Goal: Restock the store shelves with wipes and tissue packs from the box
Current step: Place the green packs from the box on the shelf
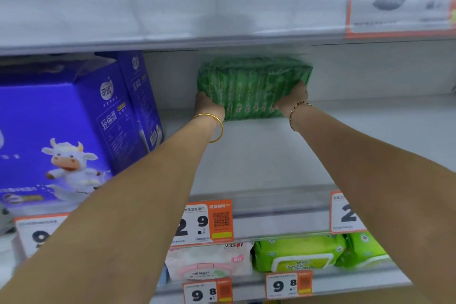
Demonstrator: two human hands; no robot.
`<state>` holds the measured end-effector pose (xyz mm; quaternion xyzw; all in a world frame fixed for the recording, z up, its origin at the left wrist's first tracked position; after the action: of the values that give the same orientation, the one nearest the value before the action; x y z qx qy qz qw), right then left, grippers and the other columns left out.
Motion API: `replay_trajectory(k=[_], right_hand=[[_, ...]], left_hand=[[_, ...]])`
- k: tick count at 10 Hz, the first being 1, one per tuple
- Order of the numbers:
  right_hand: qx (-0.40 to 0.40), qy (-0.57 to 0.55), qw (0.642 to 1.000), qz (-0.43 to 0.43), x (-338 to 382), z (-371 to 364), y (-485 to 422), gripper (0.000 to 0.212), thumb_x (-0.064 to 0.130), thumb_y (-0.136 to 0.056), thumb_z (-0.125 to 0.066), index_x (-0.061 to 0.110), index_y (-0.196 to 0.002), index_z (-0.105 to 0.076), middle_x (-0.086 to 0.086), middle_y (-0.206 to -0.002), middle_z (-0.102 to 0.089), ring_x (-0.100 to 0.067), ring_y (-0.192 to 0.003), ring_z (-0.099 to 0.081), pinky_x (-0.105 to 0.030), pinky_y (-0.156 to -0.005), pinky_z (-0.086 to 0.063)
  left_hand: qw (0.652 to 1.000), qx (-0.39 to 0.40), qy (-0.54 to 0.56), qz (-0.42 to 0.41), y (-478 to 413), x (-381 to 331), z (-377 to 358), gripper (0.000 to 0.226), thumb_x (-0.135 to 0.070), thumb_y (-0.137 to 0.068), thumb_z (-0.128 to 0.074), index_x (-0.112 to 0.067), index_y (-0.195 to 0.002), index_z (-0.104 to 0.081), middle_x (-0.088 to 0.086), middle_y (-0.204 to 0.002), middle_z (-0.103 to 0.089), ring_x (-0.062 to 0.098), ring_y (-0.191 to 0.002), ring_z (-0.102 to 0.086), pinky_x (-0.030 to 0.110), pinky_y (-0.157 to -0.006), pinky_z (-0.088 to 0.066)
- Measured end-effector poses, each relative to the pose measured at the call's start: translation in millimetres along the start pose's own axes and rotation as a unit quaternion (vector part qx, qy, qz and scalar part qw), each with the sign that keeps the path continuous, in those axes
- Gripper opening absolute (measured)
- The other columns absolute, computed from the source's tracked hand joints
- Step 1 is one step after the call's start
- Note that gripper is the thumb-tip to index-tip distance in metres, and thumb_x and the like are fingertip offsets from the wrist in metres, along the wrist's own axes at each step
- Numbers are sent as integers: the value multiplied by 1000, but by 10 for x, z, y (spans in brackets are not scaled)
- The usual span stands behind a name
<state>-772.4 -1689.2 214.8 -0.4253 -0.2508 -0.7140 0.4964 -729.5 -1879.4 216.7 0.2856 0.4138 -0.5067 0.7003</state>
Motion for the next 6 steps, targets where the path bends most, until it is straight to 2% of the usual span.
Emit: replay_trajectory(k=[1, 2, 3, 4, 5, 6], right_hand=[[20, -2, 1000, 9, 1, 2, -13, 76, 8, -81, -64, 6, -144, -21, -16, -148, -30, -31, -134, -35, -39, -112, -33], [34, -37, 999, -19, -5, 13, -48, 70, 9, -92, -51, 10, -148, -11, -11, -153, -20, -26, -138, -30, -35, -114, -29], [49, 31, 998, -3, 20, -3, -21, 57, 8, -95, -42, 9, -145, -15, -14, -150, -24, -22, -127, -37, -26, -99, -38], [27, 95, 995, 9, 2, 47, -5, 44, 9, -98, -35, 4, -140, -22, -12, -147, -26, -27, -133, -33, -31, -109, -30], [2, 40, 999, -24, 2, 81, -18, 63, 15, -95, -46, 1, -146, -12, -18, -152, -20, -33, -140, -24, -40, -116, -22], [-33, 91, 995, -29, 9, 150, -71, 68, 29, -99, -35, 2, -149, 3, -19, -157, -4, -34, -146, -7, -37, -119, -12]], left_hand=[[1000, 16, 16, 6, -51, 14, -27, 64, 6, -91, -39, -7, -147, -10, 14, -149, -28, 32, -135, -36, 40, -111, -35], [999, 24, 29, 18, -68, 26, 4, 68, 11, -89, -38, -9, -147, -10, 13, -148, -29, 33, -133, -38, 43, -109, -39], [997, 47, 47, 25, 8, 2, 23, 68, 11, -88, -36, -12, -147, -12, 10, -148, -28, 34, -133, -38, 44, -109, -39], [997, 56, 53, 20, 21, 8, -18, 70, 12, -87, -35, -14, -148, -11, 11, -149, -26, 35, -134, -37, 44, -110, -38], [997, 67, 45, 13, 70, -61, -83, 72, 13, -86, -35, -14, -148, -11, 9, -152, -22, 34, -133, -36, 43, -108, -41], [997, 70, 43, 6, 41, -102, -173, 68, 14, -86, -36, -10, -146, -14, 10, -151, -23, 34, -134, -35, 42, -108, -41]])
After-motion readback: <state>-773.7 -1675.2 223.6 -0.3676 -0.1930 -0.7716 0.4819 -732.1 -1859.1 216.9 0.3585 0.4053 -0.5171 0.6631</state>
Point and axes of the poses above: each hand's wrist, its own y-axis away from the middle knuckle, its own z-axis out of the back of the hand, x = y × z, the point moved 3 cm from there along -y, towards the middle knuckle
